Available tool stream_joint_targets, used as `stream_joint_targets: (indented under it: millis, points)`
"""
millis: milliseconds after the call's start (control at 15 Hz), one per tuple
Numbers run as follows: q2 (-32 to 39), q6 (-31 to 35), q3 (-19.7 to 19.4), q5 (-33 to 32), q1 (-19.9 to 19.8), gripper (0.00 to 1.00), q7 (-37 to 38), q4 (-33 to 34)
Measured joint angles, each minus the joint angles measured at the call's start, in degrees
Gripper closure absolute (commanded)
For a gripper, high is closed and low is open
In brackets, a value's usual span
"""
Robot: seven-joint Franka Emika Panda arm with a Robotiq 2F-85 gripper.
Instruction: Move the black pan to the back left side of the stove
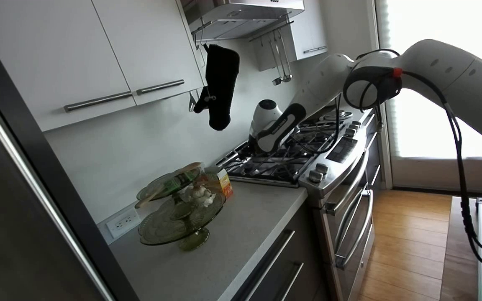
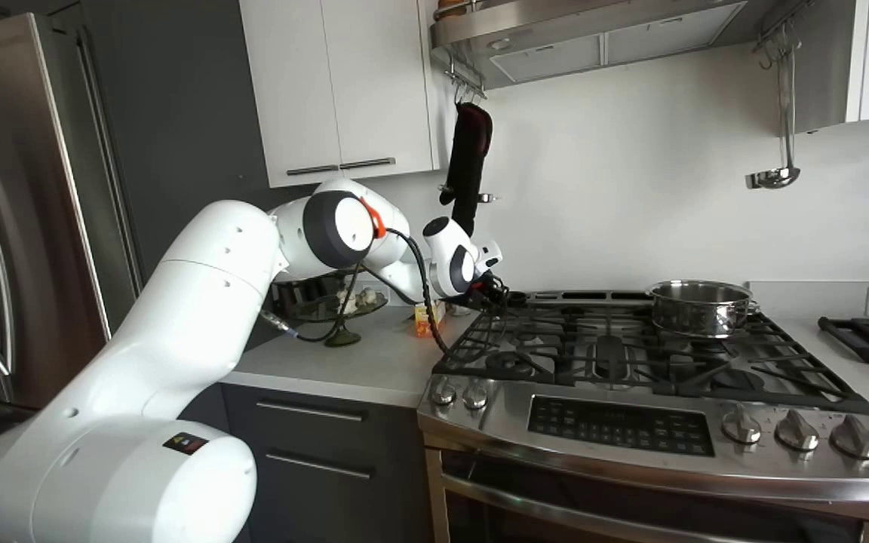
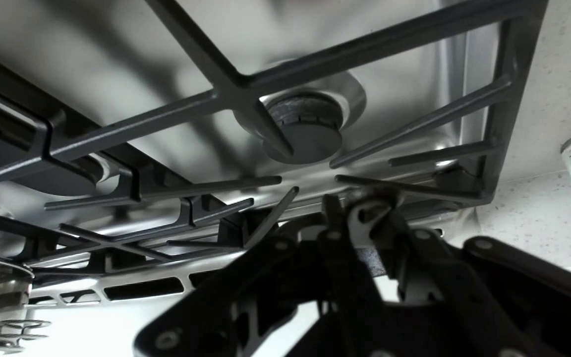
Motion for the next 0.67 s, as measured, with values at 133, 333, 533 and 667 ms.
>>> stream_joint_targets:
  millis: [133, 333, 533, 667]
  points:
    - [2.46, -1.29, -1.31, 0.00, 0.40, 0.95, 2.39, 3.12]
    - [6.06, -3.56, -3.20, -0.03, 0.79, 0.95, 5.43, 7.59]
    - [9.37, -5.48, -4.12, -0.05, 0.79, 0.95, 7.26, 11.67]
    - [11.17, -6.48, -4.37, -0.10, 0.79, 0.95, 8.00, 13.91]
